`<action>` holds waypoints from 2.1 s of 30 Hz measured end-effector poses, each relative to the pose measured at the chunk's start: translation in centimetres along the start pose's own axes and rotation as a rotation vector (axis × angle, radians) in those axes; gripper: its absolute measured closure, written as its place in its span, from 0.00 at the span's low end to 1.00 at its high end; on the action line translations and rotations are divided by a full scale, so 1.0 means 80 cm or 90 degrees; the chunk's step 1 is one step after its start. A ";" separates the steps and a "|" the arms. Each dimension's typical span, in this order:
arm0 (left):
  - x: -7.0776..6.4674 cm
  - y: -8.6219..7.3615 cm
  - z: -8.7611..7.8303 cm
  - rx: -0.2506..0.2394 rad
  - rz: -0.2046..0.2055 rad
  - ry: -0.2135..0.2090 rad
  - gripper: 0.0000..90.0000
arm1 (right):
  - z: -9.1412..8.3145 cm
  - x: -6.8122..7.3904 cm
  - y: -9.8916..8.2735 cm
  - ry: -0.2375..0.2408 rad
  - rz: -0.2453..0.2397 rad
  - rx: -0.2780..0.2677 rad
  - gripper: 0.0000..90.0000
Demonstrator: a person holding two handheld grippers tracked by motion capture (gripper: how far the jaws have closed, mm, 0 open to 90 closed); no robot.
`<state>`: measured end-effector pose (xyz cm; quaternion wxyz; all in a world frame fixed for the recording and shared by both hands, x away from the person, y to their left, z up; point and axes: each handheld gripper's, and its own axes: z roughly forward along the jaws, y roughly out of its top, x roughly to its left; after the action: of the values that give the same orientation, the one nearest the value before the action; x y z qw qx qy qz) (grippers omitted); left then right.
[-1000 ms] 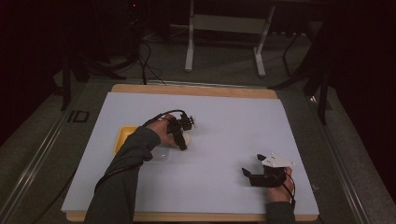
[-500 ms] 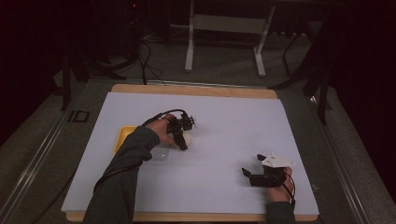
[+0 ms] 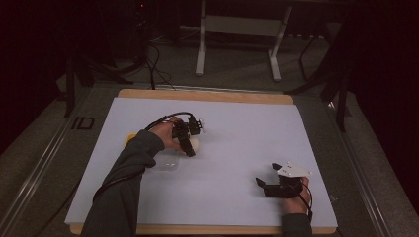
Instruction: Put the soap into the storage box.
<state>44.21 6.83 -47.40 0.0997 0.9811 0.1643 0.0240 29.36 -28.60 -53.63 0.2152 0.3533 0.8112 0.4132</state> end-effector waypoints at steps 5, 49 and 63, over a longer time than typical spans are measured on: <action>0.000 -0.006 -0.009 -0.003 -0.001 0.007 0.27 | 0.000 0.000 0.000 0.000 0.000 0.000 0.16; -0.001 -0.054 -0.054 -0.012 -0.008 0.046 0.27 | 0.000 0.001 0.000 -0.002 -0.002 0.000 0.16; 0.000 -0.069 -0.065 -0.025 -0.015 0.064 0.27 | 0.000 0.001 0.000 -0.003 -0.002 0.002 0.16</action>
<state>42.05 12.95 -43.46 0.1108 0.9745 0.1798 0.0754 29.31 -28.52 -53.64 0.2174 0.3529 0.8120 0.4110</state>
